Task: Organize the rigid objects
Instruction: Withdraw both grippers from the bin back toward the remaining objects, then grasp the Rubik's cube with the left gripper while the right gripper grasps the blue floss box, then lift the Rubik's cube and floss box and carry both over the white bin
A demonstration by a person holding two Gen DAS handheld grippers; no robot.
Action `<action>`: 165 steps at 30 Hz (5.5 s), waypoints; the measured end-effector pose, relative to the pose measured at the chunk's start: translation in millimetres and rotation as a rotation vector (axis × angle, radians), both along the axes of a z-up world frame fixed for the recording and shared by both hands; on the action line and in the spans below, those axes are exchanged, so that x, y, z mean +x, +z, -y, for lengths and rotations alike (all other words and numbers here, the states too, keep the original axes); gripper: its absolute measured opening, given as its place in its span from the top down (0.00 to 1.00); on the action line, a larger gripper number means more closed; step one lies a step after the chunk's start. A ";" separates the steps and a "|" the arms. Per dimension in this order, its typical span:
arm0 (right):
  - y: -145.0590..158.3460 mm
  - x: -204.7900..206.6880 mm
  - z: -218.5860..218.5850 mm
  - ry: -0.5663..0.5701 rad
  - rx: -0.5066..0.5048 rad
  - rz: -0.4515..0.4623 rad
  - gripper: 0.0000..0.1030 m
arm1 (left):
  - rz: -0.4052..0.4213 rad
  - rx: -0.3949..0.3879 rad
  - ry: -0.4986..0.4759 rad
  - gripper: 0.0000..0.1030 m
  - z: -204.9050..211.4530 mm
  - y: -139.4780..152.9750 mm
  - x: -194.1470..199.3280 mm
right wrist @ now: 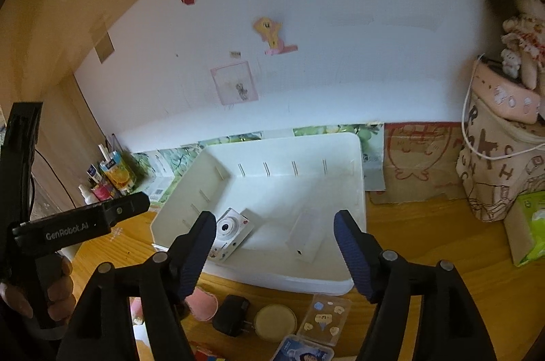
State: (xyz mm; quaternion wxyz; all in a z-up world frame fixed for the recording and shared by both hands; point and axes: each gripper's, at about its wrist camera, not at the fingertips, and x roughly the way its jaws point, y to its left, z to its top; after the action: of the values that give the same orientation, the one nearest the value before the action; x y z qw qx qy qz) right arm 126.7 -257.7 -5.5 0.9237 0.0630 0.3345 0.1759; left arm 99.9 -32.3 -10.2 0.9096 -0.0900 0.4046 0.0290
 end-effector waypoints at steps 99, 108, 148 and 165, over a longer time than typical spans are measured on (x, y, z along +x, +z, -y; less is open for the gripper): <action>-147.4 -19.3 6.8 0.104 -0.066 -0.640 0.24 | -0.621 -0.177 0.001 0.16 29.0 -152.3 -33.1; -148.5 -14.7 -12.8 0.120 -0.204 -0.625 0.27 | -0.666 -0.208 -0.017 0.29 23.7 -158.5 -15.2; -122.0 -54.6 -25.8 0.180 -0.228 -0.566 0.31 | -0.552 -0.244 0.084 0.40 7.5 -139.1 -89.8; -68.8 -58.3 -25.8 0.194 -0.214 -0.425 0.31 | -0.408 -0.205 0.143 0.40 -16.4 -87.9 -87.0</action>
State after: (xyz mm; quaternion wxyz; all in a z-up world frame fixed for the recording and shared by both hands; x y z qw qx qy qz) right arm 68.4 -231.9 -74.3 0.8128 -0.0320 0.5424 0.2100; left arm 12.9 -15.9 -98.1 0.7907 -0.2026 0.5735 0.0696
